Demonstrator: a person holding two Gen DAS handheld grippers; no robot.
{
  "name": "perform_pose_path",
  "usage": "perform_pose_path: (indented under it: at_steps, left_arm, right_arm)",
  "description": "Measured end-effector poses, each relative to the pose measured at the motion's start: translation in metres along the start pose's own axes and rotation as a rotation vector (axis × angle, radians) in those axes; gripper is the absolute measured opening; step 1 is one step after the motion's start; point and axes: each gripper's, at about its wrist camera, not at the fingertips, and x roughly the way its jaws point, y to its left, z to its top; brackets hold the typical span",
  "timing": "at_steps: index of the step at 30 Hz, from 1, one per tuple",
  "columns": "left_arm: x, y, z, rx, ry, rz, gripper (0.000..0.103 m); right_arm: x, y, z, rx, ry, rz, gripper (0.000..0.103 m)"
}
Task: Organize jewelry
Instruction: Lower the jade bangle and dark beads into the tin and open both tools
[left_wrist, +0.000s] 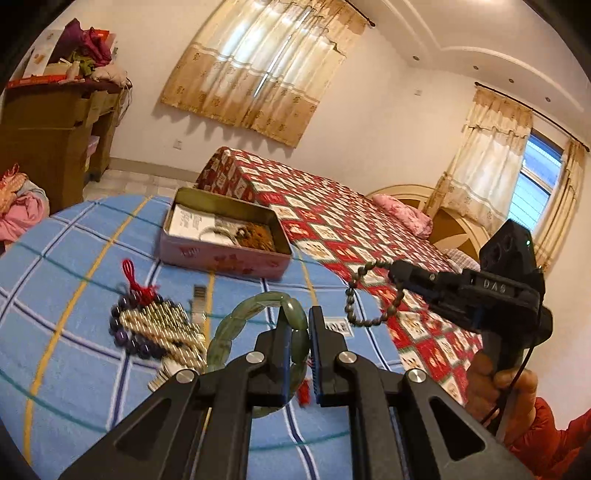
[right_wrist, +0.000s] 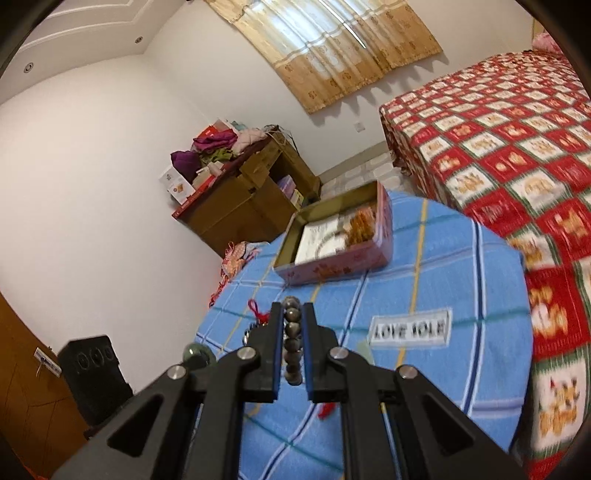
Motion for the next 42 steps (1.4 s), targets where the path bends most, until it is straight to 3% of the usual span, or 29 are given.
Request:
perform_pose_path:
  at_steps: [7, 13, 20, 27, 30, 31, 32, 33, 34, 35, 36, 42]
  left_arm:
    - [0.026, 0.013, 0.049, 0.037, -0.082, 0.029, 0.008]
    - [0.071, 0.028, 0.083, 0.102, -0.09, 0.083, 0.008]
    - [0.123, 0.05, 0.095, 0.138, -0.049, 0.151, 0.008]
    - [0.157, 0.063, 0.093, 0.155, 0.038, 0.246, 0.008]
    - [0.165, 0.07, 0.09, 0.134, 0.073, 0.285, 0.008]
    - [0.167, 0.073, 0.09, 0.116, 0.089, 0.292, 0.009]
    - [0.168, 0.076, 0.09, 0.101, 0.104, 0.29, 0.012]
    - [0.168, 0.078, 0.09, 0.083, 0.128, 0.288, 0.028]
    - [0.169, 0.078, 0.09, 0.071, 0.148, 0.294, 0.04]
    - [0.165, 0.078, 0.091, 0.063, 0.163, 0.3, 0.062]
    - [0.158, 0.075, 0.09, 0.067, 0.154, 0.297, 0.072]
    - [0.098, 0.055, 0.078, 0.134, 0.082, 0.359, 0.074]
  right_arm:
    - [0.042, -0.002, 0.046, 0.031, -0.052, 0.067, 0.012]
    - [0.094, -0.006, 0.074, 0.042, -0.072, 0.088, 0.012]
    - [0.158, -0.047, 0.08, 0.162, -0.026, 0.066, 0.012]
    - [0.18, -0.07, 0.073, 0.18, 0.025, 0.003, 0.012]
    - [0.18, -0.069, 0.072, 0.182, 0.035, -0.044, 0.018]
    - [0.18, -0.07, 0.073, 0.183, 0.038, -0.066, 0.026]
    - [0.177, -0.07, 0.073, 0.188, 0.039, -0.082, 0.034]
    - [0.175, -0.071, 0.074, 0.196, 0.034, -0.086, 0.055]
    - [0.167, -0.07, 0.076, 0.205, 0.014, -0.088, 0.066]
    - [0.16, -0.068, 0.076, 0.202, -0.006, -0.087, 0.067]
    - [0.151, -0.062, 0.079, 0.186, -0.026, -0.09, 0.066]
    - [0.092, -0.021, 0.076, 0.059, -0.149, -0.141, 0.067]
